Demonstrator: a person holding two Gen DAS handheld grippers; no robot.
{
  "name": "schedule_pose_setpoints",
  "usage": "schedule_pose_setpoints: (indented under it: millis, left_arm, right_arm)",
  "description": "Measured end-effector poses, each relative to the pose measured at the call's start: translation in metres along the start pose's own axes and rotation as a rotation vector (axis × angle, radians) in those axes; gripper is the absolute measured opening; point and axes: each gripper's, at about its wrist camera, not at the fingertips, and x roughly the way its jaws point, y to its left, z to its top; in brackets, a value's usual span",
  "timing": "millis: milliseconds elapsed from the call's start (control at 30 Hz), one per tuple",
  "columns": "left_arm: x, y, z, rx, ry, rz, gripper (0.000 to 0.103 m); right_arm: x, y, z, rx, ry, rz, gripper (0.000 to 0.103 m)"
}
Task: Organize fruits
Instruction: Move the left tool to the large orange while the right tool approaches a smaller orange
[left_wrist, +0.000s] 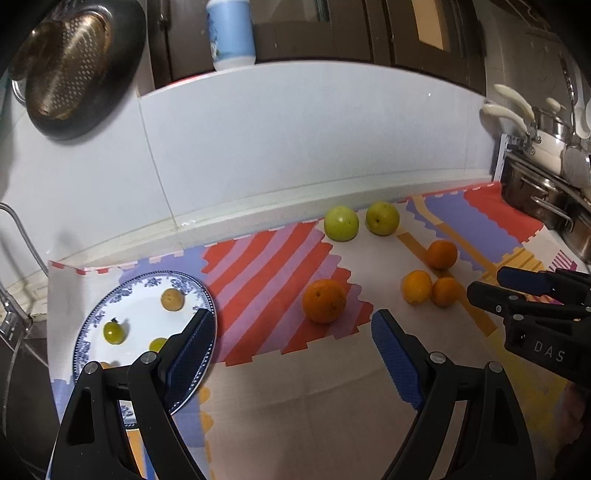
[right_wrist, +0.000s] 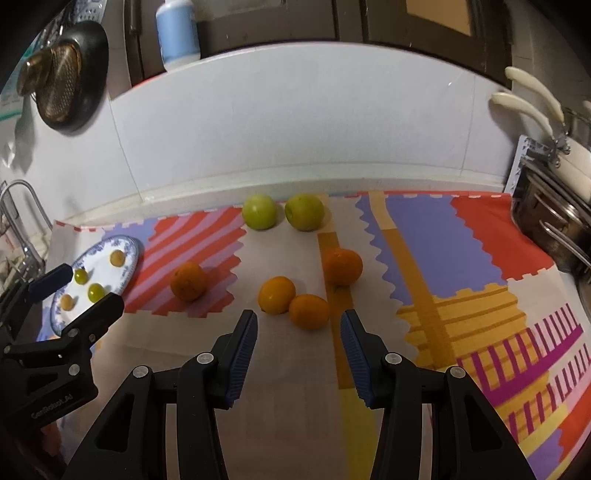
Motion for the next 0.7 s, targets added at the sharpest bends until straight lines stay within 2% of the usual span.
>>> schedule_pose_setpoints:
  millis: [200, 533, 700]
  left_arm:
    - [0.025, 0.0, -0.001, 0.012, 0.035, -0.005, 0.087]
    - [0.054, -0.004, 0.001, 0.019, 0.058, -0.04, 0.087]
    - [0.069, -0.008, 0.006, 0.042, 0.065, -0.044, 0.081]
  right_arm:
    - [0.026, -0.002, -0.002, 0.012, 0.047, 0.004, 0.048]
    - [0.049, -0.004, 0.002, 0.003, 0.067, 0.003, 0.048]
    - [0.053, -0.005, 0.002, 0.0, 0.067, 0.0, 0.048]
